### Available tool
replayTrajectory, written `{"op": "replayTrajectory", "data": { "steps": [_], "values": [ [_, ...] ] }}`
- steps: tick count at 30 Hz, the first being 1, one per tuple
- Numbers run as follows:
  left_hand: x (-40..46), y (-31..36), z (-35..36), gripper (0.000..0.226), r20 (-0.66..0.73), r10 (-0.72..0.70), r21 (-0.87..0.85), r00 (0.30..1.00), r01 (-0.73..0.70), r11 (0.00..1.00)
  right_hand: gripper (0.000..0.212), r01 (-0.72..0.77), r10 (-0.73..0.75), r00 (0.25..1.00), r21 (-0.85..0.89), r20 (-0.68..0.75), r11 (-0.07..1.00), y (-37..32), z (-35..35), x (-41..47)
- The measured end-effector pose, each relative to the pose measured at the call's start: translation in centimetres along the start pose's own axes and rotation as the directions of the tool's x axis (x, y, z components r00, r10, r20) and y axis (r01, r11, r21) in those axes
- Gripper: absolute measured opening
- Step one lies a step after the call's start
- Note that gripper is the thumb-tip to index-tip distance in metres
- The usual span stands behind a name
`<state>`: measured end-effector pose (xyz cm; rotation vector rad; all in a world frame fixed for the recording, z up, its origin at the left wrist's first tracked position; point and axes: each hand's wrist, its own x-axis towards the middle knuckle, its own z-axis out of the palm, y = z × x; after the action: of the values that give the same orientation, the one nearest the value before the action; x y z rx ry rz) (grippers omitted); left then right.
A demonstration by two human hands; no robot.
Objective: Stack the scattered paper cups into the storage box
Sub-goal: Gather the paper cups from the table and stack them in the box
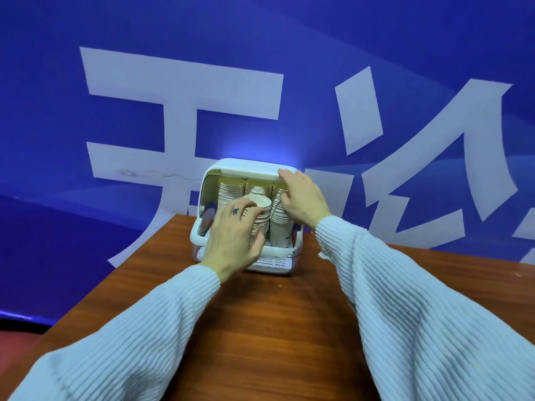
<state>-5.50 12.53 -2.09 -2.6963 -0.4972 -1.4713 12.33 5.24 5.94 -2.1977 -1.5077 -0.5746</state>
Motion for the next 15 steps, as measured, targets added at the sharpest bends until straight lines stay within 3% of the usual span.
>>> {"op": "replayTrajectory", "data": {
  "steps": [3, 6, 11, 15],
  "values": [
    [-1.7, 0.5, 0.4, 0.034, 0.12, 0.043, 0.003, 0.992, -0.044, 0.999, 0.05, -0.018, 0.019, 0.999, -0.023, 0.037, 1.0, -0.4, -0.6, 0.8],
    [-2.0, 0.4, 0.4, 0.034, 0.126, -0.028, -0.017, 0.992, 0.031, 0.999, 0.048, -0.034, 0.034, 0.999, 0.002, 0.027, 0.999, -0.7, -0.9, 0.6],
    [-2.2, 0.3, -0.4, 0.034, 0.153, -0.082, -0.008, 0.985, 0.085, 0.996, 0.028, -0.01, 0.007, 0.994, -0.03, -0.11, 0.999, -0.8, -0.5, -0.6],
    [-2.6, 0.4, -0.6, 0.029, 0.178, -0.071, 0.001, 0.982, 0.072, 0.997, 0.025, 0.034, -0.042, 0.987, -0.059, -0.153, 0.998, -1.3, -0.3, -1.5]
  ]
}}
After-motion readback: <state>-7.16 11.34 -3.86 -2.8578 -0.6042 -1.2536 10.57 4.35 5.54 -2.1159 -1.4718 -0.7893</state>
